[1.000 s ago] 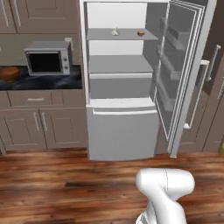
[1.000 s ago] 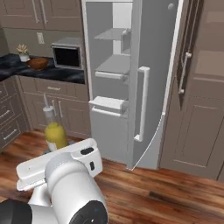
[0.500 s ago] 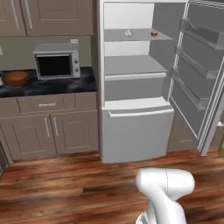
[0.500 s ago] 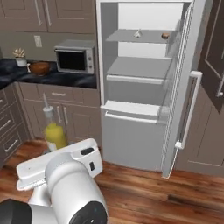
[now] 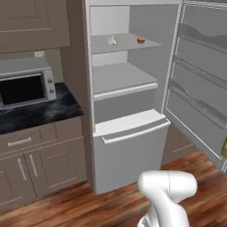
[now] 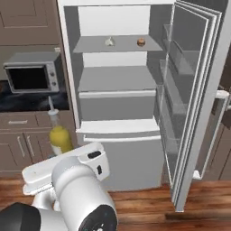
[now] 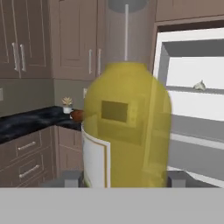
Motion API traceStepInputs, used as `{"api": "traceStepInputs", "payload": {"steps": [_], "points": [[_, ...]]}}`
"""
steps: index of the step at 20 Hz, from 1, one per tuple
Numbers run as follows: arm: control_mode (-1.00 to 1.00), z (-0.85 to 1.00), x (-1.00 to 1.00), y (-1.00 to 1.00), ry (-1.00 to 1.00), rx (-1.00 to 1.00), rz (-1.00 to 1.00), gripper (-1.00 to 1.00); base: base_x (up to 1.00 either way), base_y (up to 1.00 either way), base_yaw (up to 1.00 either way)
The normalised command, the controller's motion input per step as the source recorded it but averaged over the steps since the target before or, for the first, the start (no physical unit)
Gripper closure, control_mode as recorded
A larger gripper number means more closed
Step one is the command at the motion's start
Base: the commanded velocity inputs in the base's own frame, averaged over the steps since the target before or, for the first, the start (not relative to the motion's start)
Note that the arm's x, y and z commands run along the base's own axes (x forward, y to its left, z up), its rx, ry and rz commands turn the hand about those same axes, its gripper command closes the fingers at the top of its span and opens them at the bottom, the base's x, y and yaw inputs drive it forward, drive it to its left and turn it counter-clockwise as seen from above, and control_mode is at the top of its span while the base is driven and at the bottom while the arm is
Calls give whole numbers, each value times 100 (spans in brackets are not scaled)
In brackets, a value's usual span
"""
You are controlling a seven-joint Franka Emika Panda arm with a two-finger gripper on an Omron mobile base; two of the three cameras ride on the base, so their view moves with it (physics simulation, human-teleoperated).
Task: Retrieve the bottle and the shaker from the cabinet and place them next to the mixing bowl on the counter. Then add garlic from the fridge to the mixing bowl.
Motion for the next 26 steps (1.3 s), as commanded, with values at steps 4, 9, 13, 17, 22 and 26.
{"api": "traceStepInputs", "payload": {"steps": [4,9,13,17,22,26], "points": [[100,0,0,0,0,0,0,100,62,74,-45],[100,0,0,0,0,0,0,100,18,97,-29],[100,0,0,0,0,0,0,100,5,100,-15],[100,0,0,0,0,0,0,100,6,97,-4],[100,0,0,0,0,0,0,100,3,87,0],[100,0,0,0,0,0,0,100,25,88,13]]}}
